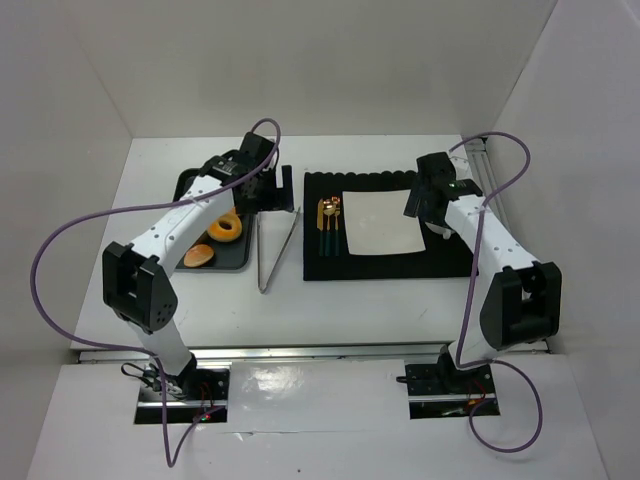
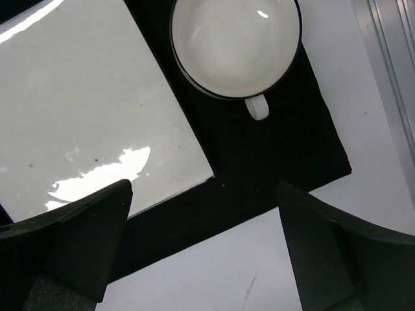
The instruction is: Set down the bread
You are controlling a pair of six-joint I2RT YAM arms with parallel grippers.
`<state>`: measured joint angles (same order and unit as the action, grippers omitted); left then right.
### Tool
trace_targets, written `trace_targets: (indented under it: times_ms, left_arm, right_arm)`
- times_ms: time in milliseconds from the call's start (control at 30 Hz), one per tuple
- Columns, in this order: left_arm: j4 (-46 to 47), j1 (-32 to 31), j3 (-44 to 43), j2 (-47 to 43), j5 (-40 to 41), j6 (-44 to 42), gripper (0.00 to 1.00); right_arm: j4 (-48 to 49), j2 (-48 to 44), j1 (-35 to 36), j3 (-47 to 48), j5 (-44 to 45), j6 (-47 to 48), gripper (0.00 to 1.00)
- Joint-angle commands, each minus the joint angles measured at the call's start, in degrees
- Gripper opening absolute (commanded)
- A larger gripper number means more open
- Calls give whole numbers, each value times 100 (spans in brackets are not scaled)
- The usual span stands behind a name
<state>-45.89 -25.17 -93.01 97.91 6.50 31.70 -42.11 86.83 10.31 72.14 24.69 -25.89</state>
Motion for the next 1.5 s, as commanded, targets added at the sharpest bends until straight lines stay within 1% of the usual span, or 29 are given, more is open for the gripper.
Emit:
trace_targets:
  times_ms: [0,100,233,267,333,367,400,433,467,500,567,633,700,900,933,1167,1300,1367,1400,1467]
  left_arm:
    - [-139,12,-357,175,44,38,100]
    - [-332,12,-499,176,-114,38,100]
    - [-333,12,-236,97,43,-15,100]
    - [-333,12,-43,27,236,-15,100]
    - [-386,12,194,-53,237,37,98]
    - [-386,12,483,-140,237,38,97]
    - [-386,12,616,-210,29,107,95]
    - [-194,64,748,-211,-191,169,95]
    - [-192,117,845,-211,-376,169,95]
    - [-131,117,994,-141,-447,291,95]
    - [-44,57,1162,-70,-396,397,95]
    - [88,-5,1417,-17,-281,450,95]
    - [203,-6,1627,35,-281,451,95]
    - [606,-58,2076,219,-387,336,95]
    - [607,-58,2077,272,-387,336,94]
    - [827,-58,2077,702,-387,223,94]
    - [880,-58,1805,1053,-299,222,94]
    - [932,-58,1690,1108,-106,222,94]
    - [933,-58,1620,1186,-105,222,95]
    - [1099,-58,1550,1266,-35,144,95]
  right_arm:
    - [71,-272,-108,-139,-148,-30,100]
    - [71,-272,-108,-139,-148,-30,100]
    - [10,-219,-108,-68,-209,-92,100]
    - [10,-219,-108,-68,-271,-92,100]
    - [70,-289,-108,-121,-403,-92,100]
    - [71,-428,-108,-121,-569,-92,100]
    - [167,-499,-108,-278,-666,-92,100]
    - [350,-578,-108,-384,-763,-92,100]
    - [474,-762,-108,-489,-946,-92,100]
    - [597,-842,-108,-708,-1053,-92,100]
    - [923,-974,-160,-798,-1351,-31,100]
    - [924,-975,-160,-851,-1405,-30,100]
    - [924,-975,-160,-728,-1493,22,100]
    - [853,-975,-160,-788,-1493,23,100]
    - [923,-975,-160,-789,-1493,-30,100]
    - [976,-869,-160,-789,-1634,-30,100]
    - [976,-869,-160,-736,-1634,-30,100]
    - [976,-817,-160,-736,-1634,-30,100]
    - [976,-816,-160,-736,-1634,-30,100]
    - [976,-816,-160,-736,-1634,-30,100]
